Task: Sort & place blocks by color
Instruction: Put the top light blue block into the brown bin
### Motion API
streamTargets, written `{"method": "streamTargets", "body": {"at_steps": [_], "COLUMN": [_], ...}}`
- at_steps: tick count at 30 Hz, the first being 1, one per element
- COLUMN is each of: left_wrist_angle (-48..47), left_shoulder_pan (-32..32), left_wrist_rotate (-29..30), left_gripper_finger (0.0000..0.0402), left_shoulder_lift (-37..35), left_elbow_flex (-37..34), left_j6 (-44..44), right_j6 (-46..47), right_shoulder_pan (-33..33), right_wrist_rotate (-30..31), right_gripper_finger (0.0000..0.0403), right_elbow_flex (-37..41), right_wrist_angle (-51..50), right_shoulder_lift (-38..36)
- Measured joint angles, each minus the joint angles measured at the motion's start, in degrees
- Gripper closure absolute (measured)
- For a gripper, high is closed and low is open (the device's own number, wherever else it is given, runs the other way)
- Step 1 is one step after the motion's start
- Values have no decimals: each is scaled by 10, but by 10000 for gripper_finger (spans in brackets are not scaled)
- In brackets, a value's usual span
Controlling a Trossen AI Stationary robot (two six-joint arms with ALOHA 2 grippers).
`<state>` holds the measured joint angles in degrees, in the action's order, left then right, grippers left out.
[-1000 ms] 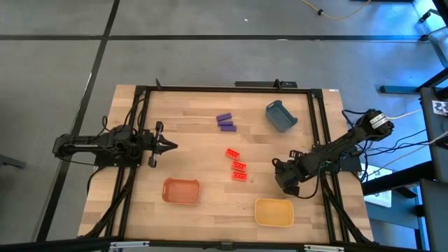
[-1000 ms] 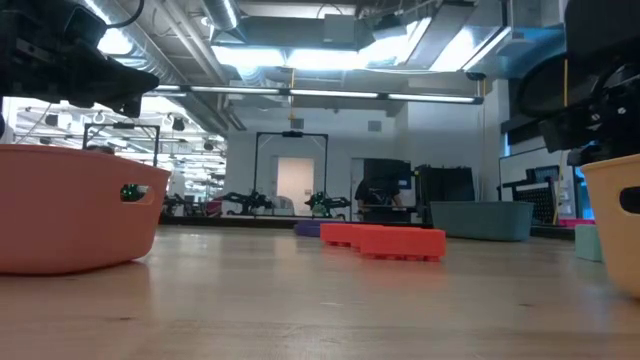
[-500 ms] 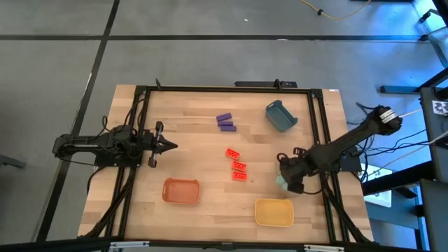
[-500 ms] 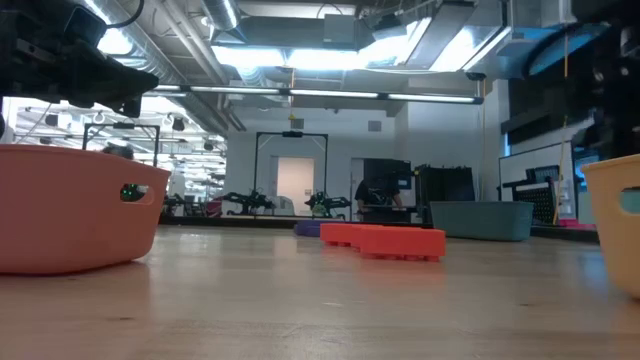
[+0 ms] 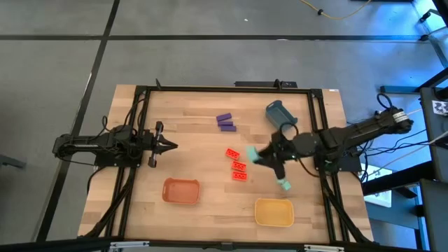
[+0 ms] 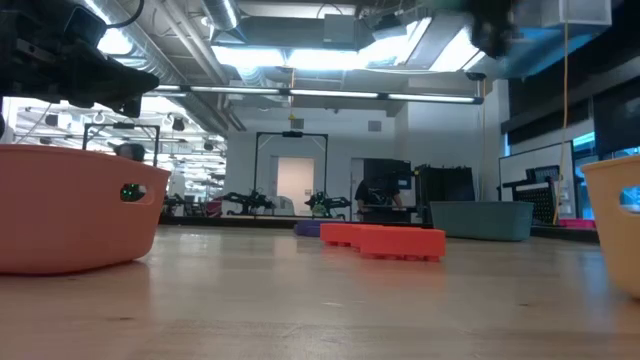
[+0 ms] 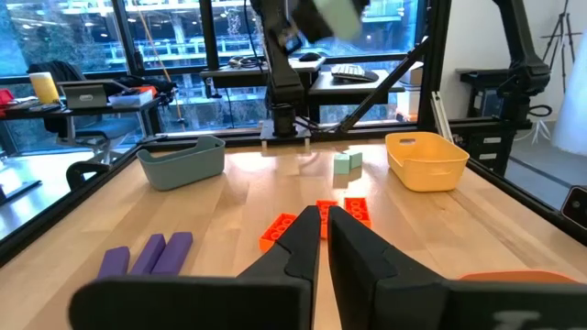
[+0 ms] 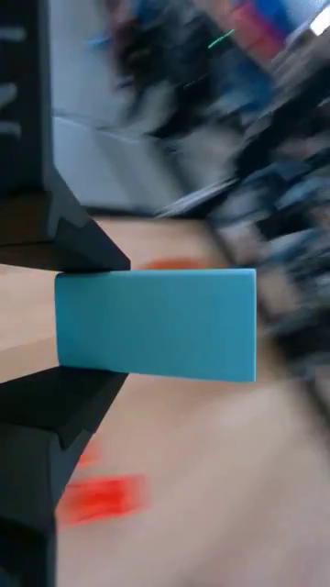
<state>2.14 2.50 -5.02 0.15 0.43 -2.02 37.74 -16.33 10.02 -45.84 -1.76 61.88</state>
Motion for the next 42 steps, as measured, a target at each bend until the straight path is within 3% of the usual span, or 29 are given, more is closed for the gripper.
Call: {"method": "streamTargets", "body": {"at_steps": [6,12,17,21,25,29,33,38,42], "left_wrist_angle": [1,16,13,47,116,196,259,331,327], "left_shoulder_pan": [0,0,0,-4,-5,-5,-5,-4,-4], "left_wrist_rotate": [10,71,73,20,-42,-53,16,146,176], "left_gripper_finger": [395,401,396,389,386,392,399,399,388], "left_shoulder_lift": [0,0,0,0,2,2,2,3,37], "left_elbow_flex": [0,0,0,0,0,0,0,1,40], "left_j6": [-8,-30,-28,50,186,221,290,318,334], "right_j6": [-51,-33,-23,-35,-45,-63,-53,-43,-34], "right_shoulder_pan": [36,38,38,38,38,38,45,46,47], "right_wrist_rotate": [25,24,24,20,3,-11,-12,3,15], "right_gripper_finger": [263,263,263,263,263,263,263,263,263], "right_elbow_flex": [0,0,0,0,0,0,0,0,0], "right_wrist_angle": [188,200,200,200,201,212,213,217,217], "right_shoulder_lift": [53,70,70,70,70,70,70,70,70]}}
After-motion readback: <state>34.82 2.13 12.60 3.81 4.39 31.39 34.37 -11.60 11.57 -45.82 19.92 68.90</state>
